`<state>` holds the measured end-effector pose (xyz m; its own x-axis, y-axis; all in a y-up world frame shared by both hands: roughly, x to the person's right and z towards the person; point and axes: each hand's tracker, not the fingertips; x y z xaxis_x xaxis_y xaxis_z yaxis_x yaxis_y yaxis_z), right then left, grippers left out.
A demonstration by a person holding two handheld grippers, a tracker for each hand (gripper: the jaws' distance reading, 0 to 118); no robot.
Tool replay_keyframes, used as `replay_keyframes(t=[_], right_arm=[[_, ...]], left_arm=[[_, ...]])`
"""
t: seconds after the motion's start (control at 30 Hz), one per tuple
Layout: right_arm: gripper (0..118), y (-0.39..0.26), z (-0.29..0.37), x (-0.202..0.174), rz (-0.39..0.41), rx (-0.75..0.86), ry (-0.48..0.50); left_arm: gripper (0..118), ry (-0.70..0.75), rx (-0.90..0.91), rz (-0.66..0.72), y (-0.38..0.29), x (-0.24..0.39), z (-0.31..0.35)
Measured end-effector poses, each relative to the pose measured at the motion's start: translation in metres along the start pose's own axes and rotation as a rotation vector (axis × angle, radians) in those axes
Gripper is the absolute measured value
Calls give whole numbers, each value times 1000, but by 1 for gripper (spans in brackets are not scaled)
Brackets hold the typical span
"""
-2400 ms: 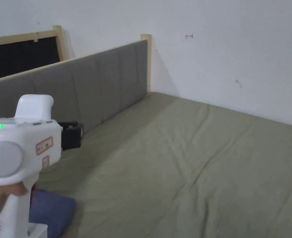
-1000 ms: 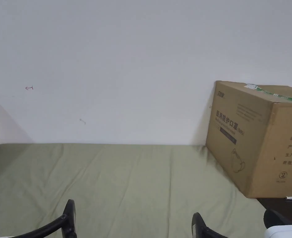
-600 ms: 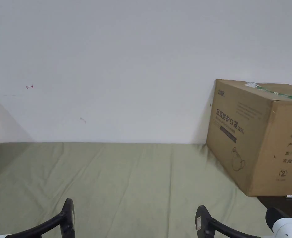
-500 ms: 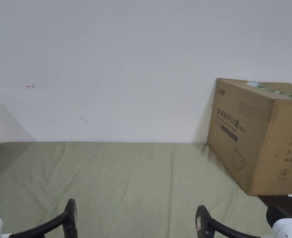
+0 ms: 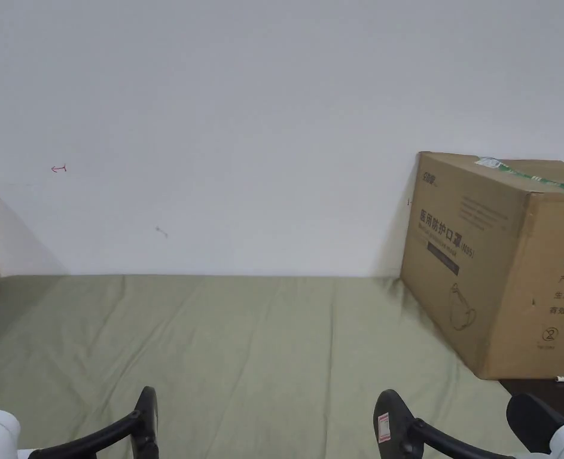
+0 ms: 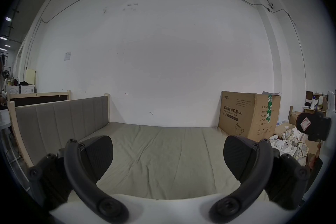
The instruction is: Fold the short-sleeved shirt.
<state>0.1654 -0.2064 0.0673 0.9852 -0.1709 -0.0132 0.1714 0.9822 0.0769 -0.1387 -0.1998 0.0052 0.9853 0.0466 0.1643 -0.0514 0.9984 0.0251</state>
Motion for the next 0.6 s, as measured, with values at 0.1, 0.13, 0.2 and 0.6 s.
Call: replay_keyframes(t=[0.1,0.13,0.2,0.6], right_arm=[[118,6,0,-3,-2,-2,0],[118,8,0,-5,8,-7,-14],[118,11,1,-10,16,-27,-43],[118,12,-12,-7,-48,-85,2]], left_arm=[[118,-9,-7,7,0,2,-2],[118,-11,-7,7,0,2,-2],[118,-11,-10,3,0,4,-4],[118,-8,-33,-14,0,4,-12]])
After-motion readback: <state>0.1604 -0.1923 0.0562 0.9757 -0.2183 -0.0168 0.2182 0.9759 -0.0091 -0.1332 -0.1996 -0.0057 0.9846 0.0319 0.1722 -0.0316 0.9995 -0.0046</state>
